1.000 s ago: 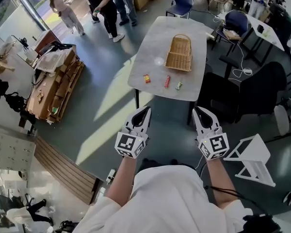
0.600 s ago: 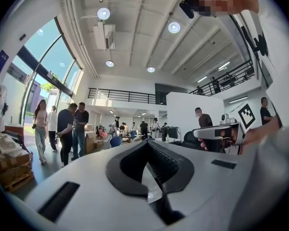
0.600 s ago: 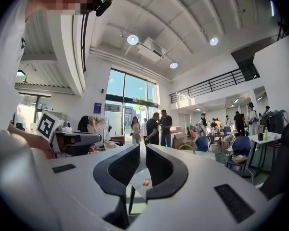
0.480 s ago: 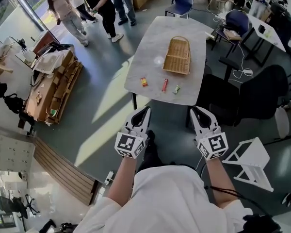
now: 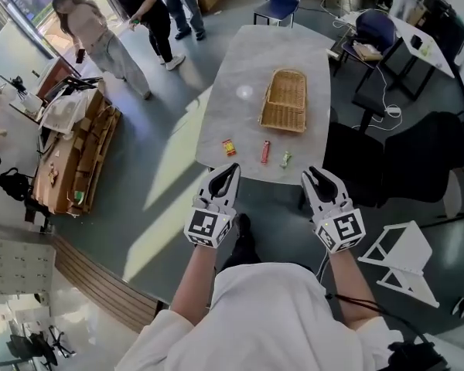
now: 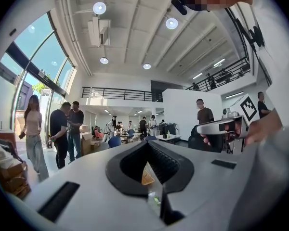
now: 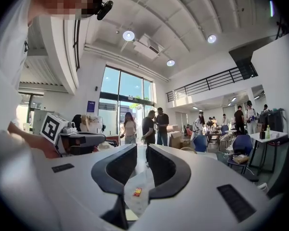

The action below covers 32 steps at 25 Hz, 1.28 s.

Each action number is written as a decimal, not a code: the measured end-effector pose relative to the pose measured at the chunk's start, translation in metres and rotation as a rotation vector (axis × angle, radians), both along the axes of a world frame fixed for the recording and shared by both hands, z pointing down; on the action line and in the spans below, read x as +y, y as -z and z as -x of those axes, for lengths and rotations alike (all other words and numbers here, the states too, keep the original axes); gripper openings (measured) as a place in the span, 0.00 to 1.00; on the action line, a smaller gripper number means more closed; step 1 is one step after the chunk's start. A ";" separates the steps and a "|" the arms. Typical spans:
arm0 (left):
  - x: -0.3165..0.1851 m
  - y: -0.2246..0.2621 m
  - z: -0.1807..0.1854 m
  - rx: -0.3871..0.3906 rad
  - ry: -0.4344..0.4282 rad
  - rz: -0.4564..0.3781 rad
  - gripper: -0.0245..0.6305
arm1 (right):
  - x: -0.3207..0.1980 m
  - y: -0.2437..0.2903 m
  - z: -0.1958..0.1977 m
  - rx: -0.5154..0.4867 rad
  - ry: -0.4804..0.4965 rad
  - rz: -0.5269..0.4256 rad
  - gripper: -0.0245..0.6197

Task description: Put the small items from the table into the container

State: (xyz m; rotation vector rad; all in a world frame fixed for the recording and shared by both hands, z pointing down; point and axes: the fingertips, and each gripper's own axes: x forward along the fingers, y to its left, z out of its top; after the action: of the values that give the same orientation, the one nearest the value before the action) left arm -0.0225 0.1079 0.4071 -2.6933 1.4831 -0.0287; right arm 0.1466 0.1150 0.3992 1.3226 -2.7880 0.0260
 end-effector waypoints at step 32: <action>-0.221 -0.081 0.052 0.024 -0.115 0.154 0.05 | -0.216 -0.099 0.025 0.087 -0.200 0.249 0.14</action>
State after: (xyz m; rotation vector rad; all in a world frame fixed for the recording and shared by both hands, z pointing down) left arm -0.0742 -0.1127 0.4885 -2.9058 1.3824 -0.1094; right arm 0.1215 -0.1009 0.4985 1.4899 -2.4731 0.3054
